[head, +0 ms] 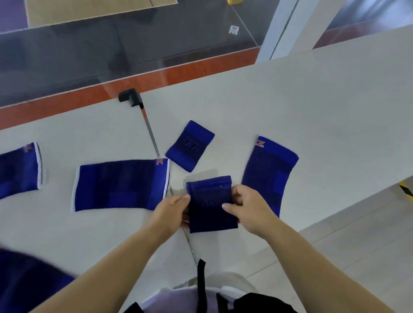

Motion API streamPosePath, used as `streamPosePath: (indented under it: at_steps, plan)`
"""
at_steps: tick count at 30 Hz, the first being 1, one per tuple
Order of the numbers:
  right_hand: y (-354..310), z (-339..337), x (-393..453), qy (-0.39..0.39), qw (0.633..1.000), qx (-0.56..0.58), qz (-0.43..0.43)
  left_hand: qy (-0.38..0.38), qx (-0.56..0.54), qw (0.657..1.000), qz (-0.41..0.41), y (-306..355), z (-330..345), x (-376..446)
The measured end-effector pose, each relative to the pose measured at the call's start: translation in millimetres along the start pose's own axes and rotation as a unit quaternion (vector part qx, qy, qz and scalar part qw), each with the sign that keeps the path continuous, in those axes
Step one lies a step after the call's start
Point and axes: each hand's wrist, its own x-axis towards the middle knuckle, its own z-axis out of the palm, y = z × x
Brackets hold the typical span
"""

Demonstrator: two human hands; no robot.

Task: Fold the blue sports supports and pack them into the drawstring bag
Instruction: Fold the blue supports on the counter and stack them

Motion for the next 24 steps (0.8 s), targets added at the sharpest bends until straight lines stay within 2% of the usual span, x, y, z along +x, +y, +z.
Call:
streamPosePath:
  at_steps: [2,4,7,12,18,21,24]
  plan:
    - [0,10,6,-0.023,1.000,0.017,0.012,-0.008,0.015,1.000,0.011,-1,0,-2]
    - [3,17,13,-0.032,0.999,0.013,0.024,-0.011,0.084,0.996,0.035,-6,-1,-2]
    - [8,25,19,-0.010,0.999,-0.029,0.030,-0.002,0.146,0.987,0.058,-9,-2,-2]
    - [5,28,16,0.042,0.995,-0.089,-0.001,-0.014,0.119,0.990,0.077,-5,0,-9]
    - [-1,16,15,-0.053,0.997,0.035,0.038,-0.042,0.081,0.992,0.092,2,-12,-15]
    - [-8,13,13,-0.052,0.996,0.074,0.015,-0.035,0.066,0.993,0.095,6,-23,-19]
    - [-17,14,11,-0.056,0.996,0.064,-0.005,-0.017,0.070,0.991,0.111,9,-32,-23]
